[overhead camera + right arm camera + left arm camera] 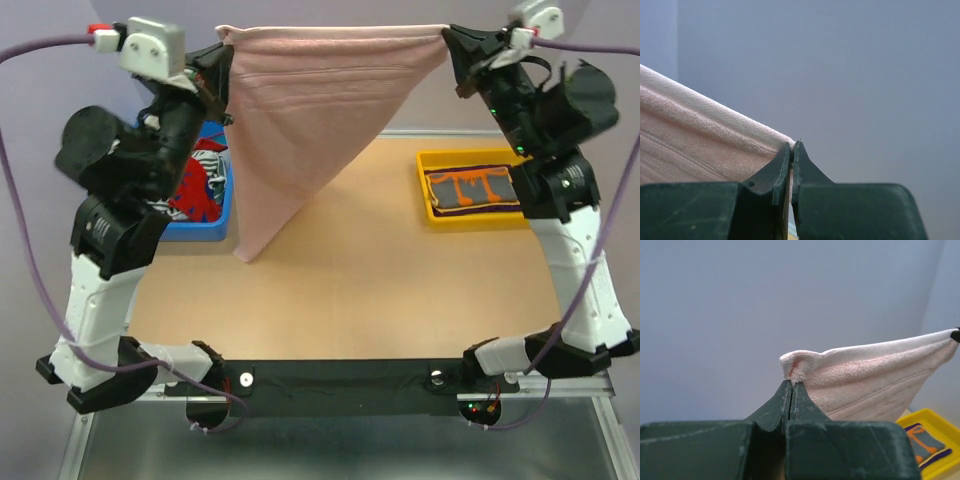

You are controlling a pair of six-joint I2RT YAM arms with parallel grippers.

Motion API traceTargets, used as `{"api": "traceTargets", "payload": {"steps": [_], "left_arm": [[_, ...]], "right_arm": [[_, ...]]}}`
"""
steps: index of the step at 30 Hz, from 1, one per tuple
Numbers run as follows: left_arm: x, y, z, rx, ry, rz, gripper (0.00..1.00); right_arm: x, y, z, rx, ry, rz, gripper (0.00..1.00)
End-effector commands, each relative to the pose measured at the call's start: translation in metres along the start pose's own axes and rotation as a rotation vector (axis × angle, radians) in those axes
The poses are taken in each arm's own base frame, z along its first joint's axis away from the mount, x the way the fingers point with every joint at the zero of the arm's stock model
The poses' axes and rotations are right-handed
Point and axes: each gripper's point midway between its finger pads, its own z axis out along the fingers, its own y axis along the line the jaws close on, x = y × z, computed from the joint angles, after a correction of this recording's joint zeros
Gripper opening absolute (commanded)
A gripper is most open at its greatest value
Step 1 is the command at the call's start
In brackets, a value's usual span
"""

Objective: Fold and stack the towels
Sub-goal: Flatten out the crumpled towel

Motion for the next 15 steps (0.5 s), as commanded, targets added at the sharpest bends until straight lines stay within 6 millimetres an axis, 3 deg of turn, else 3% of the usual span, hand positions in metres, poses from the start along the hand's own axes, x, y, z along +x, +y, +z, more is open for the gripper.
{"api": "traceTargets", "payload": {"steps": [1, 4, 8, 12, 15], "left_arm": [[-0.107, 0.022, -0.060, 0.015, -0.288, -0.021, 0.00], [-0.136, 0.017, -0.087, 0.090, -0.364, -0.041, 0.00], [-0.155, 0.017, -0.100, 0.117, -0.414, -0.068, 0.00], [-0.153, 0.019, -0.091, 0.092, -0.403, -0.092, 0.00], [-0.143, 0.026, -0.072, 0.021, -0.379, -0.111, 0.00]], "right_arm": [[-0.068, -0.027, -0.038, 0.068, -0.138, -0.086, 0.00], [-0.107, -0.031, -0.064, 0.071, -0.217, -0.118, 0.00], [-0.136, -0.033, -0.079, 0.068, -0.284, -0.139, 0.00], [-0.148, -0.040, -0.078, 0.096, -0.309, -0.168, 0.00], [-0.142, -0.044, -0.060, 0.116, -0.303, -0.178, 0.00]]}}
